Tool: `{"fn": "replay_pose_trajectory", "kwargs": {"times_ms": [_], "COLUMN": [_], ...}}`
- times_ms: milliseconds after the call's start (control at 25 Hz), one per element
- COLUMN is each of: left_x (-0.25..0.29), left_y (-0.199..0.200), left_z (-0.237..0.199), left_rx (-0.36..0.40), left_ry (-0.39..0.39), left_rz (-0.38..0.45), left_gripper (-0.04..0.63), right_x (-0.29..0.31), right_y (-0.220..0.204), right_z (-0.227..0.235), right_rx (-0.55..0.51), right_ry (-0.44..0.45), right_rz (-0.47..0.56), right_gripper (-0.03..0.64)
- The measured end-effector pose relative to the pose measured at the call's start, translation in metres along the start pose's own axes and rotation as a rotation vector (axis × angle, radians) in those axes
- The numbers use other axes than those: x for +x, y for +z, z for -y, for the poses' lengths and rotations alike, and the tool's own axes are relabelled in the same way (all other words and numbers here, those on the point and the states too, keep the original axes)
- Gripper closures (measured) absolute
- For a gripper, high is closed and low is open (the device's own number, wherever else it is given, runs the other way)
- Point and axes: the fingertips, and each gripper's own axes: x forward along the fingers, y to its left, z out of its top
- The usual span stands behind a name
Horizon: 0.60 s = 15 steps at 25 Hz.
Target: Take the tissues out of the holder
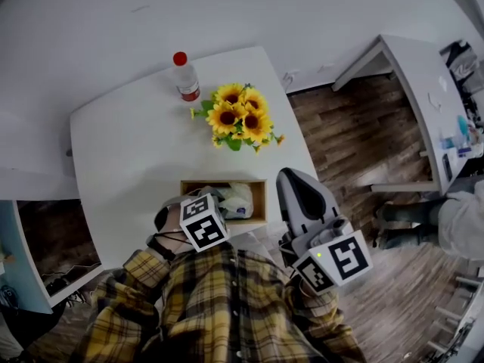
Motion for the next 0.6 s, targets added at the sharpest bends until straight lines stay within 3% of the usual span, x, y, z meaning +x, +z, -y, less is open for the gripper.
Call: {"fn": "replay_pose_trajectory", "kwargs": {"times_ms": [400, 600], "left_x": [-0.064, -0.098], "left_y": [0.014, 0.023], "left_z": [-0.004, -0.015], "left_rx": [-0.088, -0.17], "left_ry": [0.064, 0.11], "left_rz": [0.164, 0.293], "left_gripper": [0.526, 0.528], "right_x": [0.016, 0.029], "right_y": [0.005, 0.004], "right_z": [-0.014, -0.021], "right_rx": [-0.026, -0.06], "right_ry": [0.057, 0.096], "right_rz": [-0.01, -0.023], "right_gripper": [0.607, 0.607]}}
